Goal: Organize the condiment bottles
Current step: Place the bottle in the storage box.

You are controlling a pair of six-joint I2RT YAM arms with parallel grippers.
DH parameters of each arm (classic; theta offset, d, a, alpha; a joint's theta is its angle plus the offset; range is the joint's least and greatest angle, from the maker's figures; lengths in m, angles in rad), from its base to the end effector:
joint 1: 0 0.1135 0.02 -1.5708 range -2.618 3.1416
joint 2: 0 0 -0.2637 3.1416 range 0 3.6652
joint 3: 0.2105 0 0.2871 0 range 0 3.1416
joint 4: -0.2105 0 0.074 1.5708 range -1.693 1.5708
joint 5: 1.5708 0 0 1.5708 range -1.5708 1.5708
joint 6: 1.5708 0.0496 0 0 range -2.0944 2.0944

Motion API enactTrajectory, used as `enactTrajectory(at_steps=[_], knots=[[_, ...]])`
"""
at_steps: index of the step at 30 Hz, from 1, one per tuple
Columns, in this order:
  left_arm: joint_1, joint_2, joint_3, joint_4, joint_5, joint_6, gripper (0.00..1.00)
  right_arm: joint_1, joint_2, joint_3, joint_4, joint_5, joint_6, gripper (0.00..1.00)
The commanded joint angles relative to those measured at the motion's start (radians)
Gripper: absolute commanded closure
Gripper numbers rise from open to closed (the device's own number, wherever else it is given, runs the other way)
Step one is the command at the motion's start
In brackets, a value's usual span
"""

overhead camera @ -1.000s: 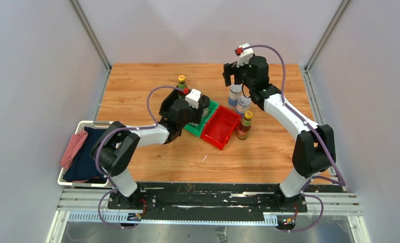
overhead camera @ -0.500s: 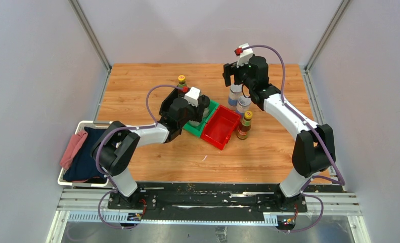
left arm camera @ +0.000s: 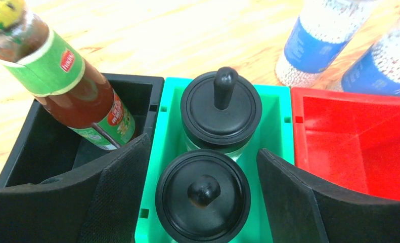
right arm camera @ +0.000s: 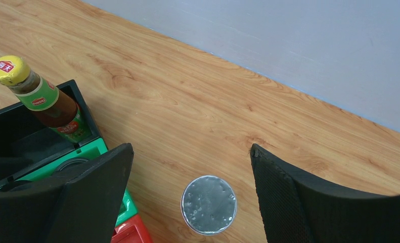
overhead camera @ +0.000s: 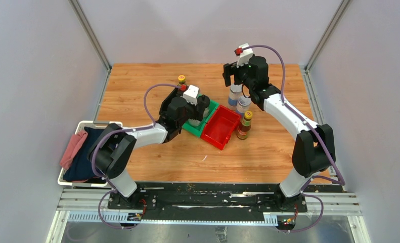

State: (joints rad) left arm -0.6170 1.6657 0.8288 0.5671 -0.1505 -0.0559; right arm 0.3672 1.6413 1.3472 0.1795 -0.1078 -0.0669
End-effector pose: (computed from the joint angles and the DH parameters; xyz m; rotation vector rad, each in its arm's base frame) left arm 0.3274 -0.2232 0.1749 0.4097 1.8045 -0.3327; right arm 0.4155 0.1655 0.3385 -0.4440 1.6354 0.3160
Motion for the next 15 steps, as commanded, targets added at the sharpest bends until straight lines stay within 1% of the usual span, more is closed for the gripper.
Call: enactTrajectory(at_steps=[1,3,4,5,10,15], knots=[[0.004,-0.08,0.016,-0.033,-0.018,-0.037,0.15,-0.016,0.0,0.016,0.002,-0.019,0.015,0.11],[0.005,-0.116,0.033,-0.071,-0.02,-0.046,0.11,-0.016,0.0,0.017,0.002,-0.021,0.015,0.11],[0.004,-0.14,0.041,-0.087,-0.02,-0.047,0.02,-0.016,0.0,0.018,0.002,-0.021,0.015,0.11],[0.003,-0.162,0.051,-0.102,-0.021,-0.047,0.0,-0.016,-0.001,0.018,0.0,-0.021,0.014,0.11],[-0.005,-0.282,0.148,-0.178,-0.052,-0.023,0.0,-0.016,-0.01,0.019,-0.005,-0.022,0.014,0.11],[-0.008,-0.335,0.274,-0.194,-0.079,-0.013,0.0,-0.013,-0.022,0.023,-0.021,-0.012,0.007,0.11]])
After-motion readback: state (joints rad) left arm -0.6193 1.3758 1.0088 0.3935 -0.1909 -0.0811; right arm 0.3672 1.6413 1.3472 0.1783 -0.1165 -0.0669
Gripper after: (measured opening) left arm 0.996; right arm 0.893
